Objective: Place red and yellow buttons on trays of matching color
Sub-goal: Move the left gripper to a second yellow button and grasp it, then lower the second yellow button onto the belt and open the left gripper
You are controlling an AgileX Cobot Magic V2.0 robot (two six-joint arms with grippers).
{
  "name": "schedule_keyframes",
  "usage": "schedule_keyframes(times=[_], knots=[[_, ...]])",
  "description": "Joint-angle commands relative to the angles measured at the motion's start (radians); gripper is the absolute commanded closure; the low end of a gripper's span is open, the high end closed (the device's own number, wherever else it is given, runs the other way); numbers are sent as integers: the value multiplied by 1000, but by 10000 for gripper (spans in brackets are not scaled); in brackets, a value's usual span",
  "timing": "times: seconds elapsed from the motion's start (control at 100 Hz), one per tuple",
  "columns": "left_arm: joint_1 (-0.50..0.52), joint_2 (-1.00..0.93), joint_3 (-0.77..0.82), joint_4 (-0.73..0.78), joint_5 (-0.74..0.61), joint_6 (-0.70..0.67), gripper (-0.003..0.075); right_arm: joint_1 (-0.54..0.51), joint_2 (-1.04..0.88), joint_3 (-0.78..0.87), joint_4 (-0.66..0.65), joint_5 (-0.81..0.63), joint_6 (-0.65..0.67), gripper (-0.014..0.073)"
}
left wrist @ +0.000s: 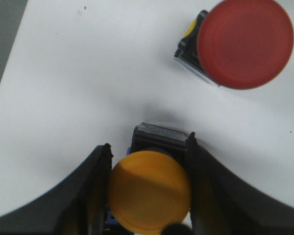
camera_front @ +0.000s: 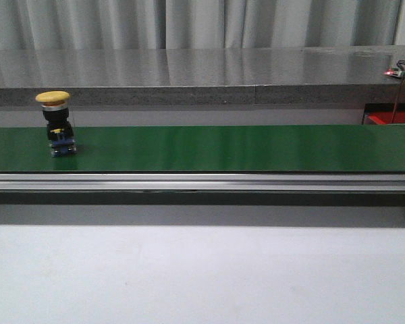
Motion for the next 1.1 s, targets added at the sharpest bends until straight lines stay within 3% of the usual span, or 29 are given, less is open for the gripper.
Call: schedule_keyframes(times=[0.0,0.47,0.72,1.09], knots=[[0,-76,-28,-41,0,1,552,-2,-20,-26,2,-54,-7,666],[-145,-316,-28,-25,55,-53,551,-2,-20,-26,2,-54,-7,666],[-285,-334,-28,-27,129,-74,551,-2,-20,-26,2,-54,-7,666],[-458,-314,-28,-23,86,-88,551,-2,-20,-26,2,-54,-7,666]])
